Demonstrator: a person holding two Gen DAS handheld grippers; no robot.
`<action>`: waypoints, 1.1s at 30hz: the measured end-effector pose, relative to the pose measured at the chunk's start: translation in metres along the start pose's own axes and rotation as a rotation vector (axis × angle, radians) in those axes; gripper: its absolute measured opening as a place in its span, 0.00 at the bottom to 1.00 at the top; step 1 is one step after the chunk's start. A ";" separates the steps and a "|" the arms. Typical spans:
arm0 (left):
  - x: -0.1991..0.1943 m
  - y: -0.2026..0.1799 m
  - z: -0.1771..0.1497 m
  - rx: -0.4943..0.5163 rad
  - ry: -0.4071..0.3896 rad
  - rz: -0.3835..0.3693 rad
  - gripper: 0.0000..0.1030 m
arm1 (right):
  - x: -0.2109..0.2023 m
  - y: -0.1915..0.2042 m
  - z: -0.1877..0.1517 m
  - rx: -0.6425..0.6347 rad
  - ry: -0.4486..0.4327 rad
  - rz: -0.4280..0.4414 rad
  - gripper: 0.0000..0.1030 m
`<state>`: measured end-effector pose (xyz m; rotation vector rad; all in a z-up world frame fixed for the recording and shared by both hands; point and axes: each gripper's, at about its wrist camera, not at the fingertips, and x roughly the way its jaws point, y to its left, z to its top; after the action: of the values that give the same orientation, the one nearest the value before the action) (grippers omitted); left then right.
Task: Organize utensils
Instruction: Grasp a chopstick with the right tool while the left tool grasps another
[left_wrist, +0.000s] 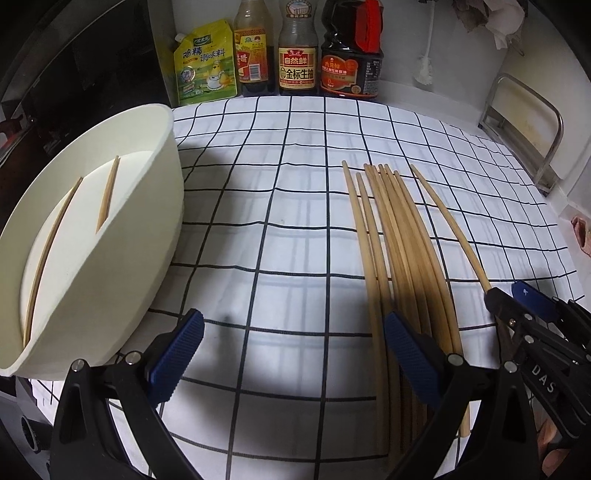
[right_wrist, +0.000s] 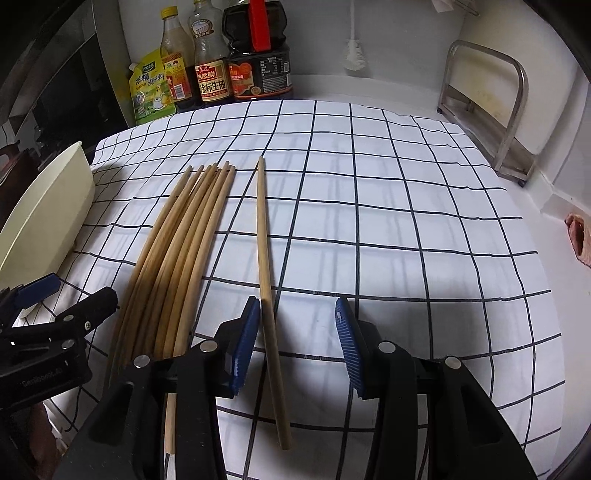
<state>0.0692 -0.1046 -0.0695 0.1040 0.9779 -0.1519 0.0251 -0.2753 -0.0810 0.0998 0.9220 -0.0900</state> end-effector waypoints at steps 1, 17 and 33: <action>0.001 -0.002 0.001 0.004 0.000 0.003 0.94 | 0.000 0.000 0.000 0.000 0.000 -0.001 0.40; 0.009 -0.004 -0.006 0.030 0.023 0.020 0.91 | -0.001 -0.003 -0.001 0.001 -0.001 -0.006 0.40; 0.003 -0.017 -0.002 0.054 0.011 -0.054 0.42 | 0.003 0.017 0.000 -0.081 -0.017 -0.029 0.26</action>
<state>0.0666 -0.1218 -0.0733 0.1286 0.9883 -0.2276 0.0288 -0.2581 -0.0823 0.0108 0.9092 -0.0803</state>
